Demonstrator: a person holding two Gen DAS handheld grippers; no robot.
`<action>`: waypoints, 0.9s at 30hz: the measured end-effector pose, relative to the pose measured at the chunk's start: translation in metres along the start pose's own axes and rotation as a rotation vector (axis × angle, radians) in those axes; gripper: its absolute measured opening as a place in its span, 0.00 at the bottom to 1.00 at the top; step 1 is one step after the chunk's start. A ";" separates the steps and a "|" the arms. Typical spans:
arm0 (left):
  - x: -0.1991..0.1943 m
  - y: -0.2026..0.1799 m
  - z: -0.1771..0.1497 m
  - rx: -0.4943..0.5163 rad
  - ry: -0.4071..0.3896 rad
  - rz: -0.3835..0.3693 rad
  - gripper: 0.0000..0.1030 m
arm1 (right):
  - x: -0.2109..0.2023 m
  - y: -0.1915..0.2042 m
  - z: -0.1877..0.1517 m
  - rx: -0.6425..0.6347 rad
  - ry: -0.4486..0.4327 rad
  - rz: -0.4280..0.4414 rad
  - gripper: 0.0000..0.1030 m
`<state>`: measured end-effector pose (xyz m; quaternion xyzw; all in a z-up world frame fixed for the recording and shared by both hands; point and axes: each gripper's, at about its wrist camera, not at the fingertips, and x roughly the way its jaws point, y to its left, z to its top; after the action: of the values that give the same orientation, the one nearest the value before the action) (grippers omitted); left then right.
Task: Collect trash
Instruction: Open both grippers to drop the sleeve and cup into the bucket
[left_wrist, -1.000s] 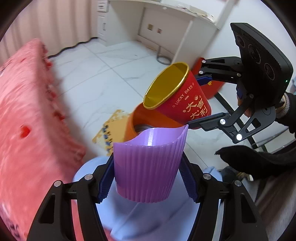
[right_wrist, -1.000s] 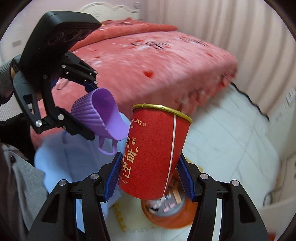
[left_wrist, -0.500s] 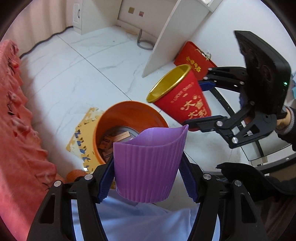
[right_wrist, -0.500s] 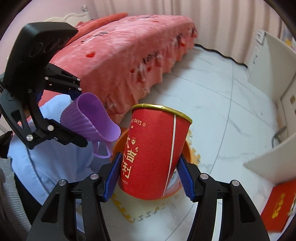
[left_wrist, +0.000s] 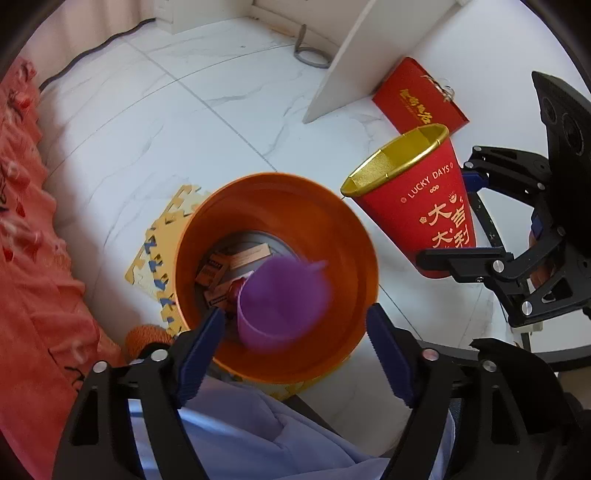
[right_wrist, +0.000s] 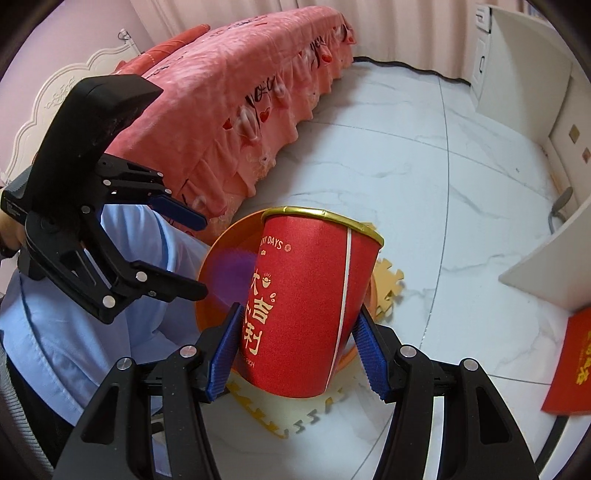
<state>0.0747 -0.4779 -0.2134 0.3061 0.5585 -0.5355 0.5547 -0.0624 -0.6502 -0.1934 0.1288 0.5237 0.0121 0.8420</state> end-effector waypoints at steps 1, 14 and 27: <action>-0.002 0.002 -0.002 -0.005 -0.002 0.000 0.77 | 0.003 0.000 0.001 0.000 0.002 0.003 0.57; -0.041 0.006 -0.025 -0.015 -0.040 0.044 0.77 | 0.054 0.035 0.020 -0.085 0.059 0.027 0.59; -0.035 0.011 -0.029 -0.026 -0.022 0.043 0.77 | 0.077 0.026 0.023 -0.067 0.100 -0.039 0.73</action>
<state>0.0839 -0.4396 -0.1886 0.3048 0.5527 -0.5194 0.5761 -0.0050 -0.6181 -0.2452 0.0895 0.5670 0.0195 0.8186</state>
